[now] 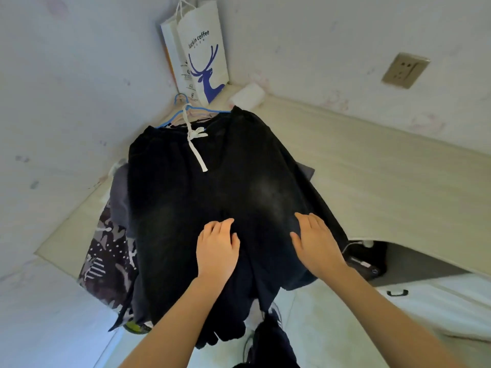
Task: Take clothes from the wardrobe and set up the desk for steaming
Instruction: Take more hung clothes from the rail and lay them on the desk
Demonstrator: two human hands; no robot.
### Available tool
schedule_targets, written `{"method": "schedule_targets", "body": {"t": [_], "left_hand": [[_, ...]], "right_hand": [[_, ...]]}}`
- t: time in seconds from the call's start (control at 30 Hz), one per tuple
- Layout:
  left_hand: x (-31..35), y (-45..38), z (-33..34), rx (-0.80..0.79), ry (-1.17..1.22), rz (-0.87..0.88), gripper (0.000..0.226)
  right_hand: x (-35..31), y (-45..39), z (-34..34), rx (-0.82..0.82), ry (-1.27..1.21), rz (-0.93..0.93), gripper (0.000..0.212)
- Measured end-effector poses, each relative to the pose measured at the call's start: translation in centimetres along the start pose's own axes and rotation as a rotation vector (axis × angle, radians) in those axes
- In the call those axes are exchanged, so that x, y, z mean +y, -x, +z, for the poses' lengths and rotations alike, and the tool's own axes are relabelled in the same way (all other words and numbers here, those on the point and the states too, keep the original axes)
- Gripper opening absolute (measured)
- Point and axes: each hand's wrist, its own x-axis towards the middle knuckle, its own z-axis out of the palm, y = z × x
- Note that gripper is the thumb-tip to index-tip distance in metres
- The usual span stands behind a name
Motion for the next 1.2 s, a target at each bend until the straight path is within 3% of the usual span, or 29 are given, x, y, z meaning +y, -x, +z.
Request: {"method": "schedule_targets", "body": {"t": [0.23, 0.37, 0.6, 0.97, 1.2], "left_hand": [[5.3, 5.4, 0.0, -0.085, 0.069, 0.164, 0.028], [9.4, 9.0, 1.3, -0.131, 0.03, 0.444, 0.026], [15.9, 17.3, 3.6, -0.246, 0.043, 0.77, 0.022], [23.3, 38.9, 6.7, -0.494, 0.024, 1.216, 0.051], [28.1, 52.5, 7.8, -0.63, 0.028, 1.454, 0.057]], "right_hand": [[2.7, 10.0, 0.8, 0.028, -0.1, 0.186, 0.047], [4.6, 16.2, 1.4, 0.079, -0.145, 0.293, 0.045], [8.8, 28.3, 3.5, 0.157, -0.155, 0.511, 0.047], [12.6, 51.6, 9.8, 0.226, -0.109, 0.852, 0.058], [13.8, 65.8, 12.8, 0.291, -0.145, 1.078, 0.063]]}}
